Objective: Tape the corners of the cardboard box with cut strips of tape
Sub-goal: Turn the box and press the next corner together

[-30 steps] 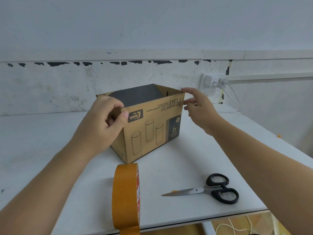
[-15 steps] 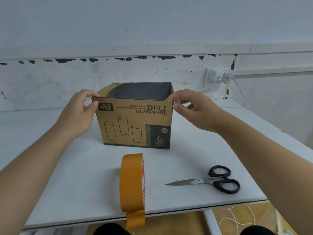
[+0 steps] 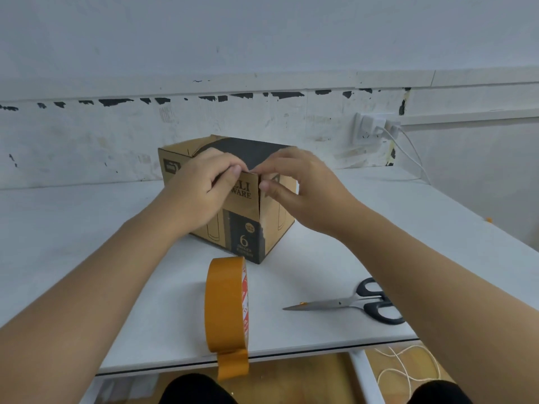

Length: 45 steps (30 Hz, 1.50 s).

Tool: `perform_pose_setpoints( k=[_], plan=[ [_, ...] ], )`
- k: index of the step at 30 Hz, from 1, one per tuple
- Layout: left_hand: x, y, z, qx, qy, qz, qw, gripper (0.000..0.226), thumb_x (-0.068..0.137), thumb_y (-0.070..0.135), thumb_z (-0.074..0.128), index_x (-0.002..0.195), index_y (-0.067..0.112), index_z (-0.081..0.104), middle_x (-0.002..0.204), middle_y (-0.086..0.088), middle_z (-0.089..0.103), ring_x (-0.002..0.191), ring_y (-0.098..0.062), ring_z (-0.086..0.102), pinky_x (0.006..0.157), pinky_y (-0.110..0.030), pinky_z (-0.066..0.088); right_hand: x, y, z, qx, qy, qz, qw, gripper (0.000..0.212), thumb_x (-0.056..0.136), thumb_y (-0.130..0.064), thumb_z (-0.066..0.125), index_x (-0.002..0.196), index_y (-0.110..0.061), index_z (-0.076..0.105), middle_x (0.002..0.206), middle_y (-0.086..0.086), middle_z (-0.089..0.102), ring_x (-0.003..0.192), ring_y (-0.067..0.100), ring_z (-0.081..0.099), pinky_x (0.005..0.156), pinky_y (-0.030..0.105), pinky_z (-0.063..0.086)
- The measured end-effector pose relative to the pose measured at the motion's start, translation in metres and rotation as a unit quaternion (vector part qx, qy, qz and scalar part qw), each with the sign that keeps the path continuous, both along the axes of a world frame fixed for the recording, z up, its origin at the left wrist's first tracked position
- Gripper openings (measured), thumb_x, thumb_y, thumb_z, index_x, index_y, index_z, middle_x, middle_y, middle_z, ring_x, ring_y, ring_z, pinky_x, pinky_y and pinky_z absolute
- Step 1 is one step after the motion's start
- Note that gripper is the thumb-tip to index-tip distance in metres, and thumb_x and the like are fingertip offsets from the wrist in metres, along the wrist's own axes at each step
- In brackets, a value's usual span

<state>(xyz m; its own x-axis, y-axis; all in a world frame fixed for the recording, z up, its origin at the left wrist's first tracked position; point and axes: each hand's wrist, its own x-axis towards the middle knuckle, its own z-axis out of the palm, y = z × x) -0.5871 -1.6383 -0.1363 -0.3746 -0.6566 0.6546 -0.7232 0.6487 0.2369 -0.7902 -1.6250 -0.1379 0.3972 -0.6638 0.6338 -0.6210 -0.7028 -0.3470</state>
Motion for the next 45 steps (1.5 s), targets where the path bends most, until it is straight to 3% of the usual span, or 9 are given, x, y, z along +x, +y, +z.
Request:
perform_pose_setpoints(
  k=[8, 13, 23, 28, 34, 37, 40, 42, 45],
  plan=[
    [-0.003, 0.002, -0.012, 0.024, 0.034, -0.032, 0.999, 0.022, 0.098, 0.028, 0.046, 0.114, 0.021, 0.060, 0.097, -0.001, 0.054, 0.096, -0.012, 0.047, 0.078, -0.016, 0.037, 0.002, -0.006, -0.003, 0.027, -0.053, 0.003, 0.998, 0.020, 0.093, -0.020, 0.058, 0.111, -0.024, 0.066, 0.101, -0.016, 0.064, 0.089, -0.005, 0.054, 0.078, 0.000, 0.036],
    [-0.006, -0.002, -0.014, 0.060, 0.080, -0.029, 0.995, 0.014, 0.097, 0.024, 0.049, 0.106, 0.032, 0.057, 0.102, -0.001, 0.047, 0.097, -0.012, 0.047, 0.079, -0.004, 0.033, 0.008, -0.008, -0.004, 0.033, -0.091, 0.001, 0.995, 0.012, 0.091, -0.019, 0.061, 0.102, -0.023, 0.066, 0.095, -0.016, 0.065, 0.092, -0.001, 0.057, 0.079, 0.008, 0.043],
    [-0.004, -0.008, -0.017, 0.066, 0.108, -0.053, 0.991, 0.016, 0.098, 0.018, 0.049, 0.104, 0.032, 0.056, 0.105, -0.002, 0.046, 0.097, 0.001, 0.045, 0.082, -0.001, 0.033, 0.017, -0.008, -0.010, 0.043, -0.113, -0.012, 0.993, 0.014, 0.092, -0.019, 0.059, 0.104, -0.022, 0.064, 0.098, -0.009, 0.066, 0.093, 0.008, 0.059, 0.083, 0.027, 0.051],
    [0.002, -0.011, -0.019, 0.091, 0.116, -0.057, 0.988, 0.014, 0.096, 0.019, 0.052, 0.106, 0.027, 0.058, 0.106, -0.001, 0.046, 0.097, -0.007, 0.048, 0.084, -0.009, 0.039, 0.022, -0.007, -0.016, 0.038, -0.120, -0.012, 0.992, 0.012, 0.092, -0.024, 0.059, 0.104, -0.026, 0.061, 0.096, -0.013, 0.065, 0.089, 0.006, 0.057, 0.076, 0.013, 0.042],
    [-0.005, -0.015, -0.015, 0.083, 0.112, -0.044, 0.989, 0.012, 0.095, 0.021, 0.055, 0.102, 0.030, 0.059, 0.101, 0.003, 0.044, 0.088, -0.001, 0.046, 0.075, -0.006, 0.036, 0.025, -0.009, -0.015, 0.026, -0.139, -0.025, 0.990, 0.006, 0.090, -0.025, 0.062, 0.096, -0.023, 0.063, 0.089, -0.011, 0.069, 0.083, 0.007, 0.059, 0.069, 0.016, 0.046],
    [-0.003, -0.012, -0.019, 0.070, 0.097, -0.043, 0.992, 0.016, 0.096, 0.020, 0.054, 0.110, 0.027, 0.057, 0.110, -0.001, 0.045, 0.098, -0.005, 0.047, 0.081, -0.005, 0.036, 0.024, -0.011, -0.021, 0.019, -0.133, -0.015, 0.991, 0.012, 0.090, -0.025, 0.063, 0.101, -0.025, 0.060, 0.104, -0.013, 0.067, 0.095, 0.002, 0.056, 0.069, 0.006, 0.043],
    [0.000, -0.008, -0.026, 0.055, 0.068, -0.044, 0.995, 0.030, 0.094, 0.017, 0.057, 0.123, 0.017, 0.054, 0.126, -0.010, 0.042, 0.115, -0.017, 0.044, 0.092, -0.019, 0.038, 0.023, -0.012, -0.034, 0.013, -0.110, -0.001, 0.994, 0.027, 0.089, -0.019, 0.064, 0.114, -0.024, 0.054, 0.128, -0.012, 0.057, 0.126, -0.007, 0.034, 0.083, -0.012, 0.020],
    [0.000, -0.008, -0.028, 0.053, 0.065, -0.051, 0.995, 0.035, 0.092, 0.016, 0.060, 0.126, 0.013, 0.053, 0.127, -0.011, 0.041, 0.117, -0.020, 0.043, 0.092, -0.022, 0.040, 0.022, -0.014, -0.037, 0.005, -0.097, 0.004, 0.995, 0.032, 0.088, -0.018, 0.065, 0.117, -0.024, 0.052, 0.130, -0.012, 0.055, 0.133, -0.004, 0.026, 0.088, -0.011, 0.018],
    [0.002, -0.012, -0.025, 0.052, 0.064, -0.043, 0.996, 0.035, 0.090, 0.018, 0.063, 0.124, 0.015, 0.054, 0.119, -0.003, 0.040, 0.110, -0.018, 0.045, 0.087, -0.015, 0.039, 0.021, -0.017, -0.034, -0.015, -0.083, 0.001, 0.996, 0.033, 0.086, -0.018, 0.067, 0.115, -0.024, 0.052, 0.123, -0.007, 0.060, 0.127, -0.003, 0.036, 0.083, -0.007, 0.025]
  ],
)
